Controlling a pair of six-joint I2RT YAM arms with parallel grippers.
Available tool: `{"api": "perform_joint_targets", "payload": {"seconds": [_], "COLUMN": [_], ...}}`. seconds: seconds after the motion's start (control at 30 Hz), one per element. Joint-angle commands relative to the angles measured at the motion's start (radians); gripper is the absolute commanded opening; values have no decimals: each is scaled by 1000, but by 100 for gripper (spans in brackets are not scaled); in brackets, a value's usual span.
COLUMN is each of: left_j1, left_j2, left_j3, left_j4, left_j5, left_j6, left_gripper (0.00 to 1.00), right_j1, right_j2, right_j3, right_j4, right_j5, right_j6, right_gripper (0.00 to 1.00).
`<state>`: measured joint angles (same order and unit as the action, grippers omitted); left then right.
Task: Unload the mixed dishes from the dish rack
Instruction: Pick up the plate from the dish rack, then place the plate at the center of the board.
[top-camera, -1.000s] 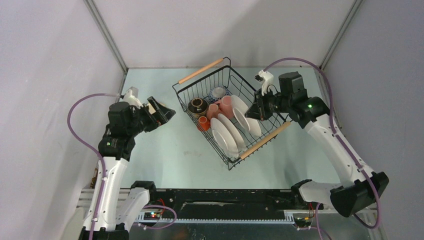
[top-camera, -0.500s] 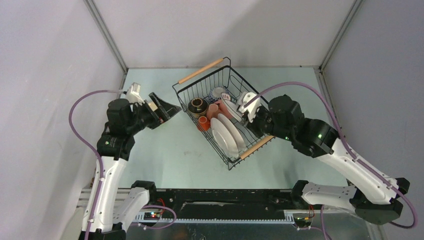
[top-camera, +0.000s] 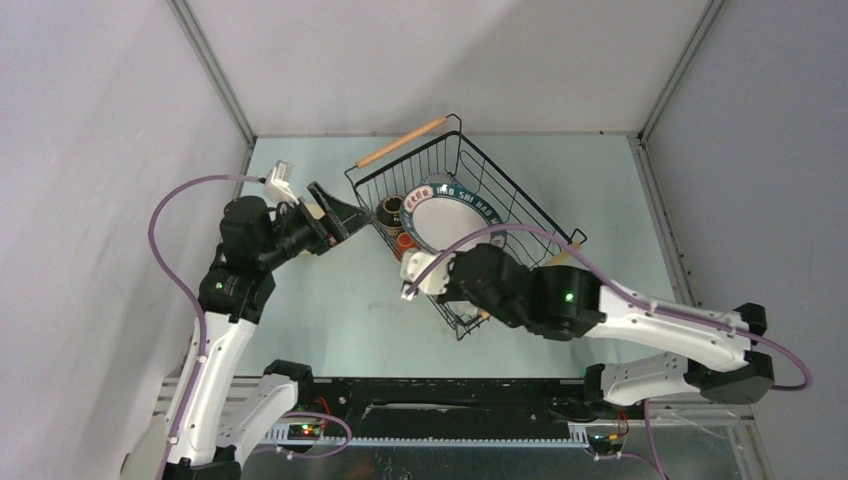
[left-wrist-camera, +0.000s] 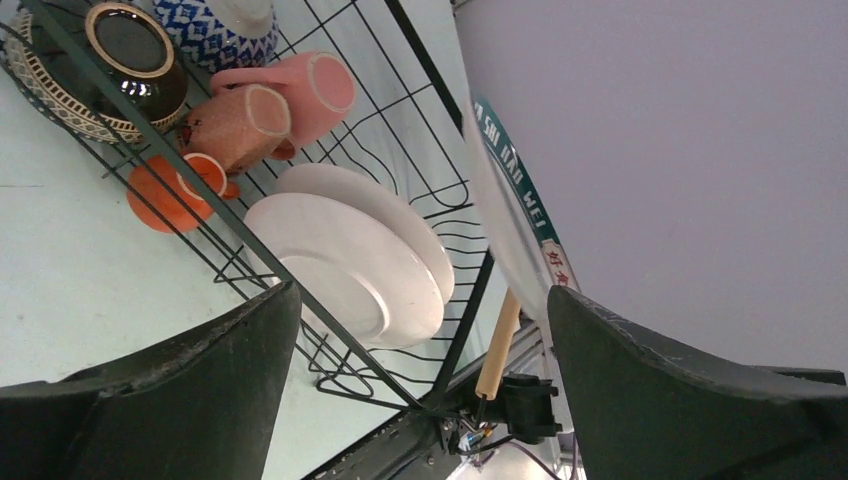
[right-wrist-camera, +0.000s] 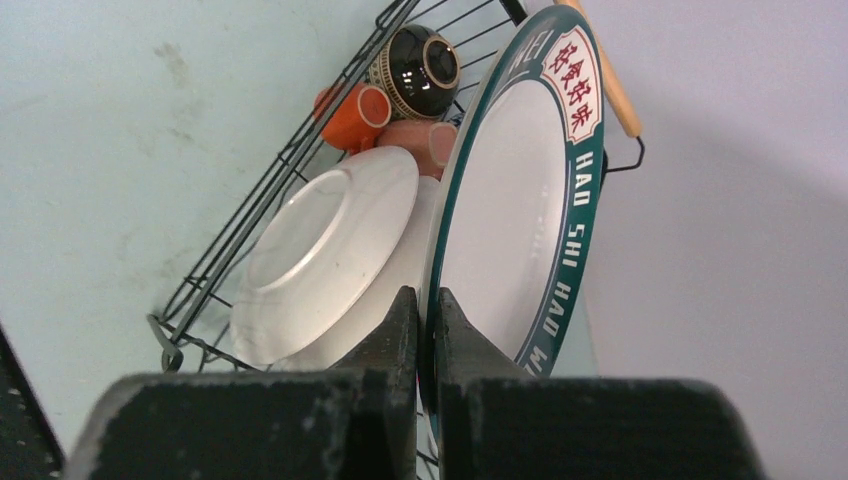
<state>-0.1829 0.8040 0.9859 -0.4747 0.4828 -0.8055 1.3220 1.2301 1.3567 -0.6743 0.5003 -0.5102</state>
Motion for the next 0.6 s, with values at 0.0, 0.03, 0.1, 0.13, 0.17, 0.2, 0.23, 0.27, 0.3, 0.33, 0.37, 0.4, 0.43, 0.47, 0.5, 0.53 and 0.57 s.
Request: {"api": "perform_joint_targets", "payload": {"seconds": [0.0,0.03,0.1,0.13,0.17,0.2,0.23,0.27,0.3,0.33,0.37,0.4,0.43,0.47,0.5,0.53,0.57], "left_j1": [-35,-40,-52,-61,-66,-77,-89,-94,-106,-112,-120,-125,-131,-133,-135,-136,-136], "left_j2": [-21,-23,-23,-23,-24,-27,-30,-35,-37,-37,-35,-33,-32,-33,-36,-39,-45], "left_j3": [26,24,7,2,-10,-18,-33,-42,-54,-58,-63,-64,-66,-68,-71,-75,-82], "left_j4": [66,68,66,66,66,70,79,85,94,93,90,78,72,64,62,63,67], "left_j5": [-2,-5,-15,-22,-24,-34,-45,-51,-64,-69,-78,-84,-97,-103,-110,-113,-119], "left_j6": [-35,-37,-40,-42,-43,-49,-52,-58,-60,-60,-56,-53,-48,-46,-45,-45,-43], "left_gripper": [99,99,99,99,99,99,98,98,96,95,91,88,83,80,75,72,64], "right_j1": [64,72,102,108,120,124,135,141,150,154,162,165,169,173,178,182,184], "right_j2": [54,71,94,102,116,123,137,145,159,174,181,191,197,207,211,217,221], "right_j3": [47,47,47,47,47,47,47,47,47,47,47,47,47,47,47,47,47], "right_j4": [122,137,158,165,180,185,198,213,219,231,237,249,254,265,270,279,284], "right_j5": [181,191,215,229,236,239,249,255,269,275,287,291,299,301,303,303,303], "right_j6": [-138,-148,-174,-188,-199,-206,-218,-226,-242,-249,-263,-270,-282,-286,-293,-295,-296], "right_gripper": [0,0,0,0,0,0,0,0,0,0,0,0,0,0,0,0,0]}}
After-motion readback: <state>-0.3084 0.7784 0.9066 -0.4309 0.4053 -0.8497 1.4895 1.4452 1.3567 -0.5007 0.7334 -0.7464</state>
